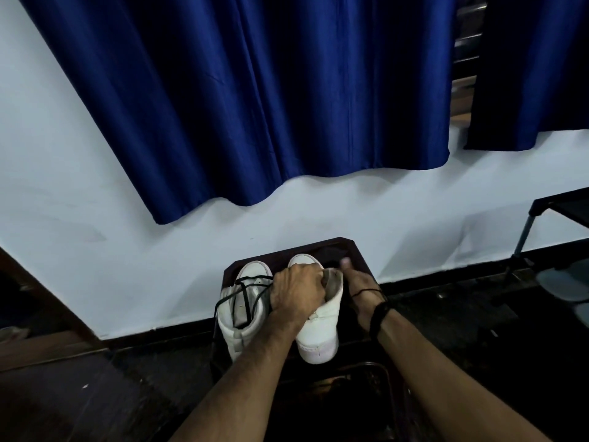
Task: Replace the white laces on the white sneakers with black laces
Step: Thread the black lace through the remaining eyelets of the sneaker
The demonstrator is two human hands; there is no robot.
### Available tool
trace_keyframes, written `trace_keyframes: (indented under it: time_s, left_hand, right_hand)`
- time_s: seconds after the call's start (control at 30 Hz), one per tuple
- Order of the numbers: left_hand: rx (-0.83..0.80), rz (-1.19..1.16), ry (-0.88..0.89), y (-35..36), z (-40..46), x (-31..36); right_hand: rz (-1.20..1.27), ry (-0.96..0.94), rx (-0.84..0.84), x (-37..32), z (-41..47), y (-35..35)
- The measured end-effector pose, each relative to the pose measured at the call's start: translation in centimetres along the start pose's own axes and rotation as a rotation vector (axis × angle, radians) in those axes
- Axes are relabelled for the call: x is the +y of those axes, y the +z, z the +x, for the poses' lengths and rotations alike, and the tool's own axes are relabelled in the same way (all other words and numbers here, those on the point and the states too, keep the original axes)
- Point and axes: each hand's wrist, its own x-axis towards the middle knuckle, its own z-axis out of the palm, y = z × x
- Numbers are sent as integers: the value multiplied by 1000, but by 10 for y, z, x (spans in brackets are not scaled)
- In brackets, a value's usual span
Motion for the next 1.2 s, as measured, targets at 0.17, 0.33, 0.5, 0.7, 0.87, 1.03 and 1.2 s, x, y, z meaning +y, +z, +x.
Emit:
trace_keyframes:
  time_s: [0.17, 0.33, 0.5, 0.7, 0.87, 1.03, 1.2]
  left_hand:
    - [60, 11, -3, 3, 0, -2]
    - [124, -2, 12, 13, 4, -6]
    - [222, 12, 21, 20, 5, -8]
    - [249, 2, -48, 20, 4, -9]
    - [220, -7, -97, 17, 1, -8]
    - [212, -53, -173, 9, -8, -10]
    - [255, -65, -375, 4, -17, -8]
  right_hand:
    - [-191, -106, -17, -1, 12, 2]
    - [301, -219, 136, -14, -3, 8]
    - [665, -374, 217, -55, -3, -21]
    - [-1341, -775, -188, -49, -14, -23]
    - [-1264, -602, 5, -65, -17, -33]
    - [-337, -327, 294, -82, -15, -55]
    - [54, -302, 135, -103, -35, -40]
